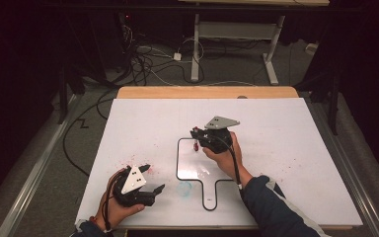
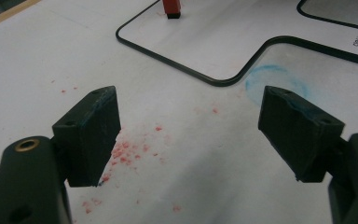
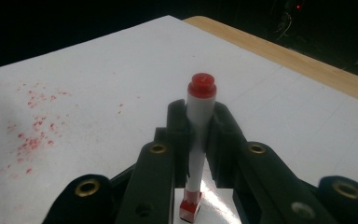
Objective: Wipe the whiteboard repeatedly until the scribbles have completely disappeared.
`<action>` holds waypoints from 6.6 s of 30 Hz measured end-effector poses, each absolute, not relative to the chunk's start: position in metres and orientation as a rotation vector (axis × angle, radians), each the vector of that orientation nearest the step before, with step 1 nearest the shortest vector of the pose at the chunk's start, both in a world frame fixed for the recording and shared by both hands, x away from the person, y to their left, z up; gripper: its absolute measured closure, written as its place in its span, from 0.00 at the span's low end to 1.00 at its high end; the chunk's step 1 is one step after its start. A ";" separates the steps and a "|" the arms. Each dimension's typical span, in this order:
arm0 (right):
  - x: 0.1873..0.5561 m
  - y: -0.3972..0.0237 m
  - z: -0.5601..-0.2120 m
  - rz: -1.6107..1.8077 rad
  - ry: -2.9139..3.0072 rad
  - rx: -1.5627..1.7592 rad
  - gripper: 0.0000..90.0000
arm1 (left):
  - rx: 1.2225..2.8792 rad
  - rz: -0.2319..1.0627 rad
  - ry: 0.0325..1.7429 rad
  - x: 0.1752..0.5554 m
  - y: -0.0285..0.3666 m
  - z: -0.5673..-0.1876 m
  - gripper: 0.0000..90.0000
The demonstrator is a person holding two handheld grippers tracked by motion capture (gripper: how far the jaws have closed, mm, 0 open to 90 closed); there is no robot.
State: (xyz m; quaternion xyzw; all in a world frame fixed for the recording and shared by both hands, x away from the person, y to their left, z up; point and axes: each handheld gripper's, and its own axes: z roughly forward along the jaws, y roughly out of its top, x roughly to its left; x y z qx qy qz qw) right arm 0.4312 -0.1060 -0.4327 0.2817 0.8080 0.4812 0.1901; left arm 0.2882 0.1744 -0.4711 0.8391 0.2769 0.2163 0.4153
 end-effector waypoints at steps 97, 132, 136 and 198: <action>0.416 -0.160 -0.425 1.230 2.237 0.911 0.90 | 2.129 0.527 0.681 0.290 0.171 -0.472 0.22; 0.447 -0.094 -0.432 1.354 2.231 1.015 0.90 | 2.107 0.523 0.678 0.289 0.175 -0.471 0.22; 0.447 -0.086 -0.431 1.344 2.241 1.010 0.90 | 2.108 0.525 0.673 0.289 0.175 -0.471 0.22; 0.451 -0.120 -0.423 1.169 2.215 0.987 0.90 | 2.114 0.511 0.671 0.288 0.173 -0.471 0.22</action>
